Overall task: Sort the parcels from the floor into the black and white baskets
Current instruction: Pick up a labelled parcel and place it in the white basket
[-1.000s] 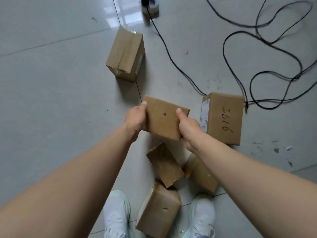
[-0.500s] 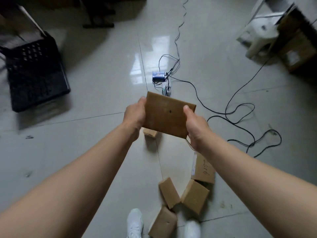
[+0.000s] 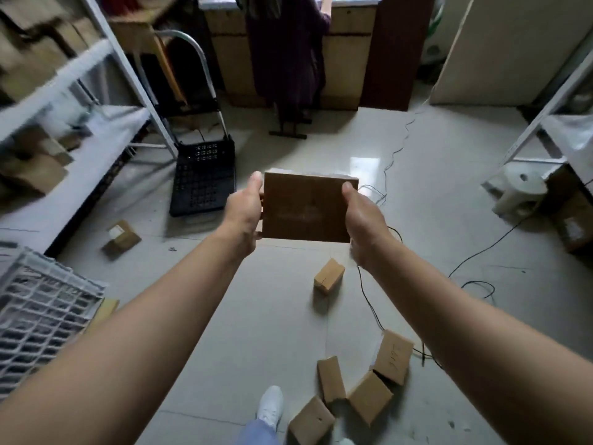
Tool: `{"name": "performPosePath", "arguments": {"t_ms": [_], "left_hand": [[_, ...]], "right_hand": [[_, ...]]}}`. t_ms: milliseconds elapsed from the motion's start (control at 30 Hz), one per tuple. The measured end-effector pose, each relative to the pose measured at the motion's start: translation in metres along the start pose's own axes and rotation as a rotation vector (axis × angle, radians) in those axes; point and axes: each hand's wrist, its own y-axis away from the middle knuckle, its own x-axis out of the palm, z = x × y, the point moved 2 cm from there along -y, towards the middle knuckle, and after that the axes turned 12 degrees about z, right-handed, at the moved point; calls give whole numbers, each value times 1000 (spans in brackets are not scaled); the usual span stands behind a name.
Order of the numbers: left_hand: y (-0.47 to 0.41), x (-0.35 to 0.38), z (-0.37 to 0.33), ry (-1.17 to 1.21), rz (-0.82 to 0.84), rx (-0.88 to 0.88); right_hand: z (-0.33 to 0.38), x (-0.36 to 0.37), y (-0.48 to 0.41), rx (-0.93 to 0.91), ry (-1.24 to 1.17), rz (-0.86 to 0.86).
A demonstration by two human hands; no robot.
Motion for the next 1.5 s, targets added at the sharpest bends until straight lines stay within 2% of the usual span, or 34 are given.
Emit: {"name": "performPosePath", "arguments": {"t_ms": [167, 367, 533, 700, 900, 1033, 1133, 1233, 1333, 1500], "left_hand": [[76, -32, -17, 120, -173, 63], [140, -82, -10, 148, -370, 119], [177, -138, 0, 230, -456, 178], [204, -223, 14, 330, -511, 184], [232, -358, 21, 371, -631, 208], [244, -436, 24, 471, -619, 219], [243, -477, 27, 524, -594, 164], [232, -510, 34, 575, -675, 105], [216, -536, 36, 618, -728, 128], [181, -577, 38, 568, -862, 117]], "right_hand": [[18, 31, 48, -77, -22, 154], [22, 86, 85, -55, 7, 354], [11, 146, 105, -18, 22, 485], [-9, 232, 124, 62, 30, 566], [-40, 371, 151, 78, 63, 629], [-52, 452, 161, 17, 60, 646], [-61, 494, 166, -22, 86, 682], [-71, 525, 162, -26, 151, 725], [-76, 553, 146, -30, 200, 754], [-84, 602, 106, 18, 225, 833]]}}
